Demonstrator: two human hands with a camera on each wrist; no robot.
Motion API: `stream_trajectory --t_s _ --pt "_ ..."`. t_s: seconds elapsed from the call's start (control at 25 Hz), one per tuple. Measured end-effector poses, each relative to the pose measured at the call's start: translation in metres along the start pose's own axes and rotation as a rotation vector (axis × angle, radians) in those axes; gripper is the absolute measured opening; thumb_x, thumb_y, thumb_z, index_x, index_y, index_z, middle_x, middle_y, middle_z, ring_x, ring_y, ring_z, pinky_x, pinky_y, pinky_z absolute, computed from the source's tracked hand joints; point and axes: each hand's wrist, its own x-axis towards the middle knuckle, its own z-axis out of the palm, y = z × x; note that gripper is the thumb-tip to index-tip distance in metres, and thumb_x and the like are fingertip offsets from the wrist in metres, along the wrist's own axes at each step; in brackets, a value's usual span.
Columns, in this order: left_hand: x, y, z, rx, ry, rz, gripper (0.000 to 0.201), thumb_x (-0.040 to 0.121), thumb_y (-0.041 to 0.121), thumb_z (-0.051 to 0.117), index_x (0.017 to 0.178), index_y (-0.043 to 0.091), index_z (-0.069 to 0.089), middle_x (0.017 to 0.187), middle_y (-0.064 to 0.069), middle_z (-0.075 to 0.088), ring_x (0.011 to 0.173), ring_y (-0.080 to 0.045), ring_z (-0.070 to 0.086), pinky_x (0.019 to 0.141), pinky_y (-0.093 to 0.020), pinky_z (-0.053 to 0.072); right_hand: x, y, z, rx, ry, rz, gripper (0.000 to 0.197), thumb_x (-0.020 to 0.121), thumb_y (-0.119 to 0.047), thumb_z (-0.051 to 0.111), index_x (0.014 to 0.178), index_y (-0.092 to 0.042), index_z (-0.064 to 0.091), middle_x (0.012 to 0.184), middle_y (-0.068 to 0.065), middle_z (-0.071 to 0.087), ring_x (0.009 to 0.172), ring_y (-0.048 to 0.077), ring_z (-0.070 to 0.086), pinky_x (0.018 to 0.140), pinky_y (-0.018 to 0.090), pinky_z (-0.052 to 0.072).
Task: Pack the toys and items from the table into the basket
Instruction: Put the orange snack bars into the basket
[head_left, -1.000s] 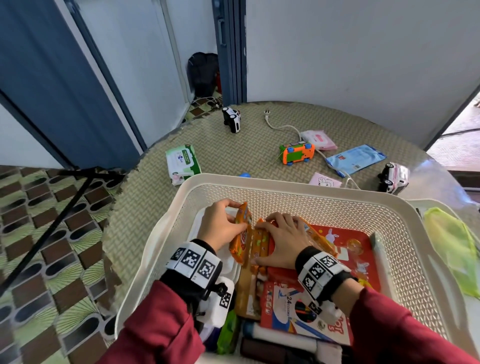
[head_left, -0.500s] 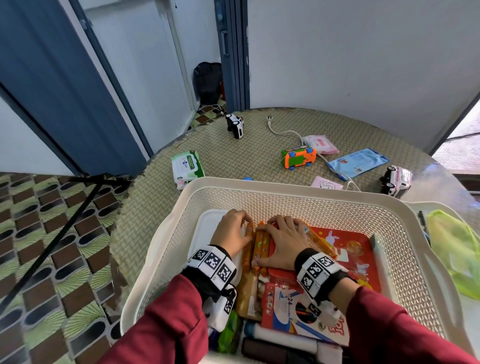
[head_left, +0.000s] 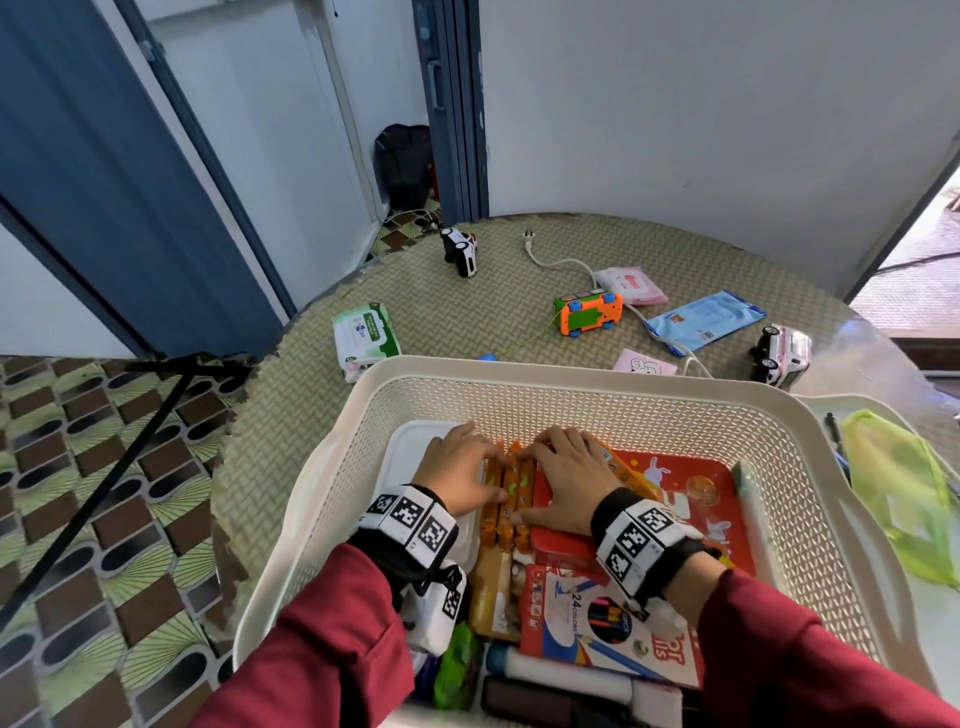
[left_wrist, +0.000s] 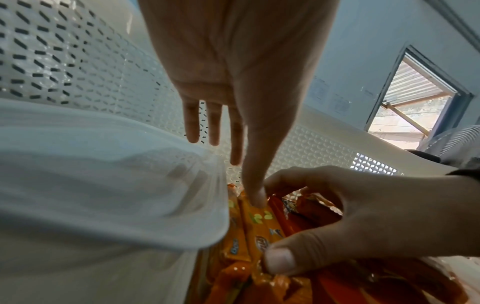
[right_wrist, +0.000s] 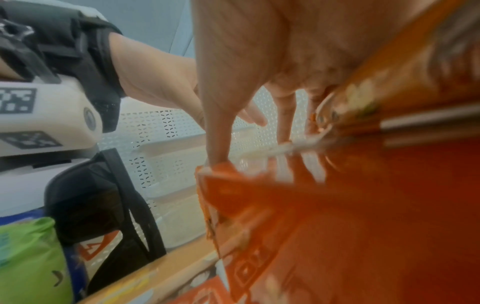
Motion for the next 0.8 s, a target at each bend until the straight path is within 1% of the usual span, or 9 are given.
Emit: stream_trajectory --t_s 0.04,0.12,0.2,0.28,0.36,0.44,0.56,0.64,0.8 --pt "0.001 -0.002 0.001 0.002 -0.046 0.003 0.048 0.077 0.040 0.074 0.122 0.028 0.060 0.142 0.007 0.043 0.143 -0.016 0.012 0.110 -0.038 0.014 -0.003 0.004 -0.007 -0.022 0.031 0.001 0.065 0.077 -0.058 0.060 0.132 -0.028 0.042 0.134 0.002 0.037 0.128 0.023 0.028 0.112 0.040 0.016" --pt "0.005 -0.009 0.003 0.005 -0.057 0.023 0.055 0.073 0.050 0.075 0.123 0.033 0.061 0.136 0.012 0.045 0.139 -0.016 0.013 0.103 -0.036 0.016 -0.012 0.015 -0.019 -0.057 0.088 0.073 0.049 0.084 -0.045 0.057 0.128 -0.027 0.046 0.132 0.003 0.041 0.124 0.024 0.033 0.107 0.038 0.028" --pt "0.009 -0.013 0.003 -0.008 -0.007 0.020 0.057 0.067 0.054 0.077 0.119 0.038 0.062 0.129 0.015 0.045 0.133 -0.015 0.016 0.096 -0.034 0.017 -0.024 0.026 -0.025 -0.015 0.063 0.204 0.051 0.083 -0.047 0.061 0.127 -0.028 0.043 0.128 0.003 0.041 0.120 0.026 0.039 0.097 0.038 0.041" --pt "0.013 -0.015 0.003 0.014 0.022 -0.004 0.055 0.064 0.055 0.078 0.115 0.040 0.062 0.126 0.014 0.044 0.131 -0.014 0.016 0.094 -0.035 0.018 -0.033 0.029 -0.027 0.063 -0.032 0.273 0.065 0.074 -0.053 0.069 0.127 -0.032 0.036 0.123 0.004 0.041 0.116 0.028 0.045 0.086 0.038 0.047" --pt "0.016 -0.014 0.004 0.046 0.023 -0.022 0.053 0.064 0.055 0.079 0.112 0.040 0.062 0.126 0.014 0.042 0.131 -0.014 0.014 0.092 -0.035 0.018 -0.034 0.028 -0.028 0.076 -0.077 0.286 0.072 0.069 -0.053 0.073 0.125 -0.034 0.033 0.118 0.004 0.045 0.109 0.026 0.050 0.080 0.037 0.048" --pt "0.017 -0.014 0.004 0.047 0.016 -0.032 0.053 0.064 0.051 0.080 0.111 0.038 0.062 0.127 0.014 0.041 0.131 -0.014 0.014 0.092 -0.036 0.017 -0.032 0.026 -0.030 0.132 -0.046 0.290 0.068 0.067 -0.050 0.074 0.122 -0.033 0.037 0.108 0.001 0.053 0.095 0.021 0.057 0.073 0.032 0.050" --pt "0.017 -0.015 0.005 0.045 0.013 -0.032 0.053 0.065 0.046 0.081 0.113 0.036 0.060 0.128 0.016 0.040 0.133 -0.013 0.012 0.092 -0.035 0.015 -0.027 0.017 -0.033 0.470 0.081 0.329 0.054 0.071 -0.034 0.073 0.117 -0.025 0.046 0.083 -0.003 0.063 0.066 0.010 0.060 0.052 0.021 0.048" --pt "0.018 -0.017 0.005 0.036 0.008 -0.026 0.054 0.066 0.045 0.081 0.115 0.036 0.060 0.130 0.016 0.040 0.133 -0.013 0.012 0.093 -0.035 0.015 -0.018 0.009 -0.032 0.678 0.177 0.380 0.039 0.079 -0.023 0.069 0.114 -0.016 0.055 0.077 -0.002 0.061 0.058 0.006 0.056 0.045 0.014 0.042" --pt "0.019 -0.019 0.007 0.026 0.004 -0.015 0.057 0.066 0.043 0.081 0.118 0.034 0.060 0.132 0.016 0.040 0.133 -0.013 0.012 0.091 -0.035 0.013 -0.002 -0.009 -0.023 0.856 0.226 0.377 0.025 0.083 -0.015 0.066 0.106 -0.016 0.058 0.060 -0.001 0.055 0.046 0.012 0.050 0.038 0.018 0.037"
